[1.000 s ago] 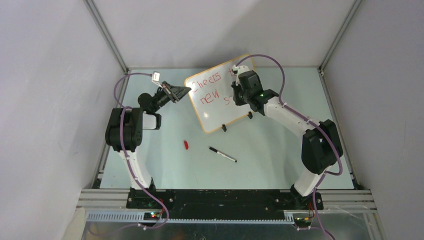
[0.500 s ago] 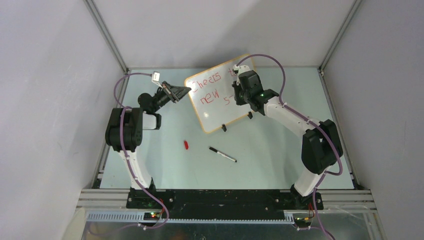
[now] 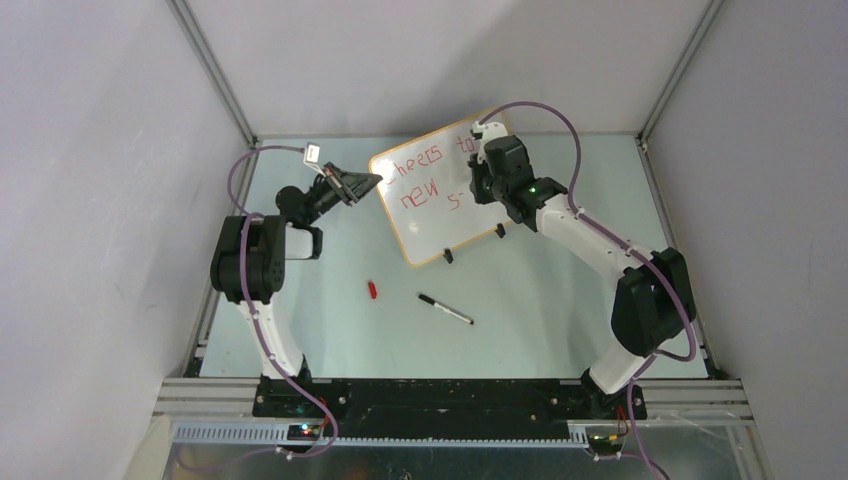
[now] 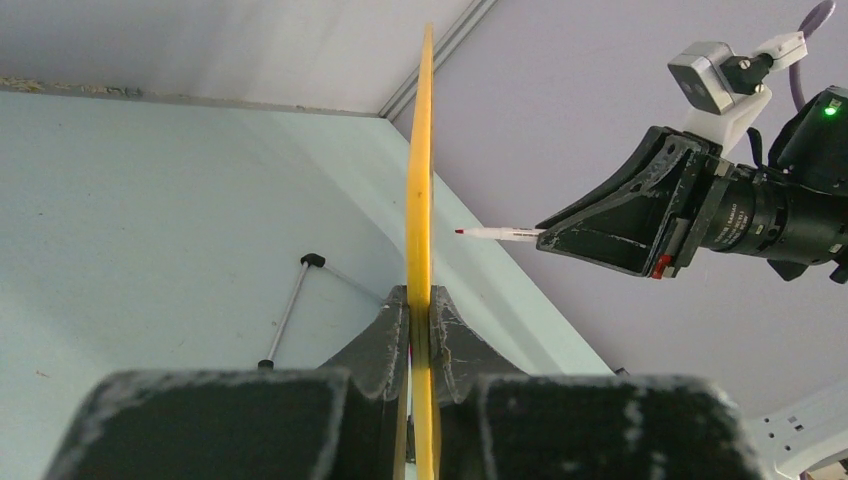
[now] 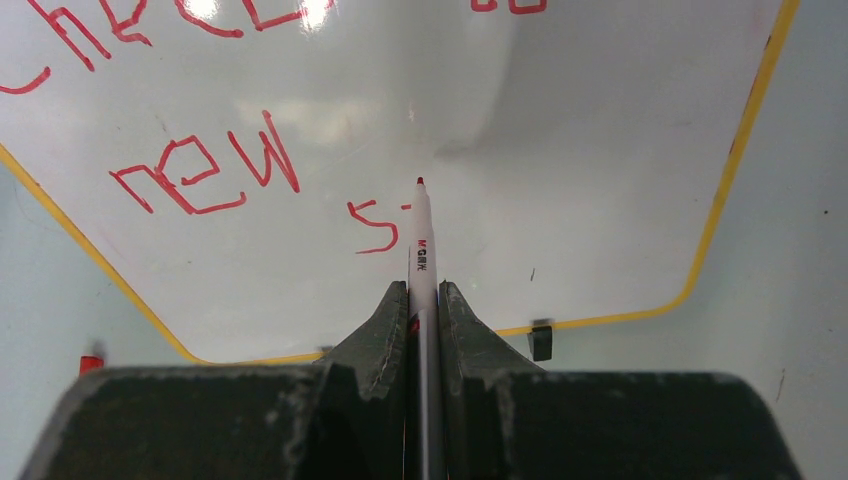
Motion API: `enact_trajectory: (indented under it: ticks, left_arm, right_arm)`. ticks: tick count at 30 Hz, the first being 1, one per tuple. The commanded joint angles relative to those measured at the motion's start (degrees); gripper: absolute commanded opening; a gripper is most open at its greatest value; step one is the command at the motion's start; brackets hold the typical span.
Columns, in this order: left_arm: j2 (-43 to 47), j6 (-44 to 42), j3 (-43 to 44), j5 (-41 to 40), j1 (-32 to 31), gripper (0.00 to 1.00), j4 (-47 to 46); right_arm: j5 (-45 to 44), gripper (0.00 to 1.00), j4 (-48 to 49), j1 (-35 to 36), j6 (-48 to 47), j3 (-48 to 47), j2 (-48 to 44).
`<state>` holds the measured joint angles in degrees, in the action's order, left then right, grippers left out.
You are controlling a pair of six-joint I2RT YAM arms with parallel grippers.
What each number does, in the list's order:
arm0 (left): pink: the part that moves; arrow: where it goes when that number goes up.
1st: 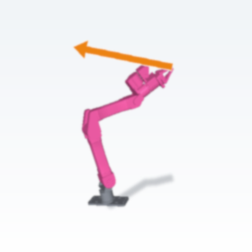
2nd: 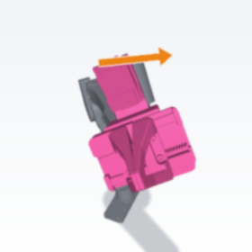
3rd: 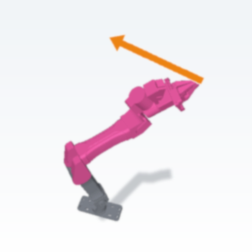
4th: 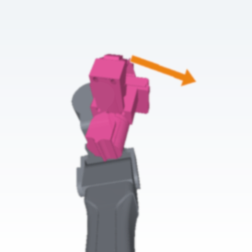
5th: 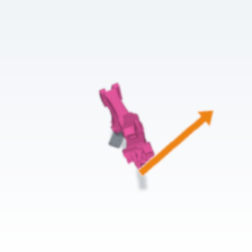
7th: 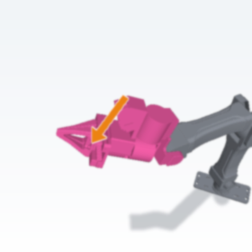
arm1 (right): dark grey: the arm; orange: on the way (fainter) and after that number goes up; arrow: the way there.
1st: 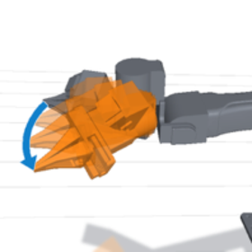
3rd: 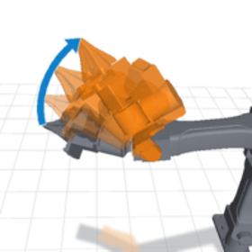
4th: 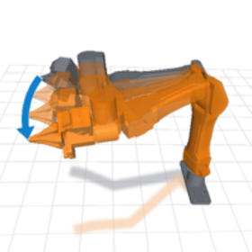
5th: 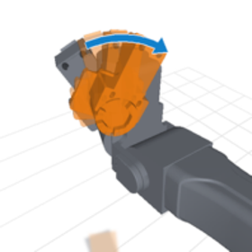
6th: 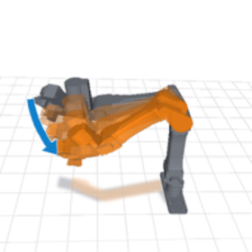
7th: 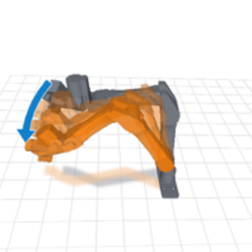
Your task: Write a sentence on the whiteboard
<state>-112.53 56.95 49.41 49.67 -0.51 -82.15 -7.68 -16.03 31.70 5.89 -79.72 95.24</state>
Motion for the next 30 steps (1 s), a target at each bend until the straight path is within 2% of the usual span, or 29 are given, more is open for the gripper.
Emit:
enact_trajectory:
  ticks: [1, 30]
  left_arm:
    - [1.1, -1.9, -0.6, 0.8, -0.4, 0.02, -1.3]
    - [1.1, -2.0, -0.5, 0.8, -0.4, 0.02, -1.2]
  right_arm:
    - [0.6, 0.0, 2.7, 0.2, -0.6, -0.3, -1.4]
    - [1.1, 0.0, 1.4, 0.4, -0.5, -3.9, 3.9]
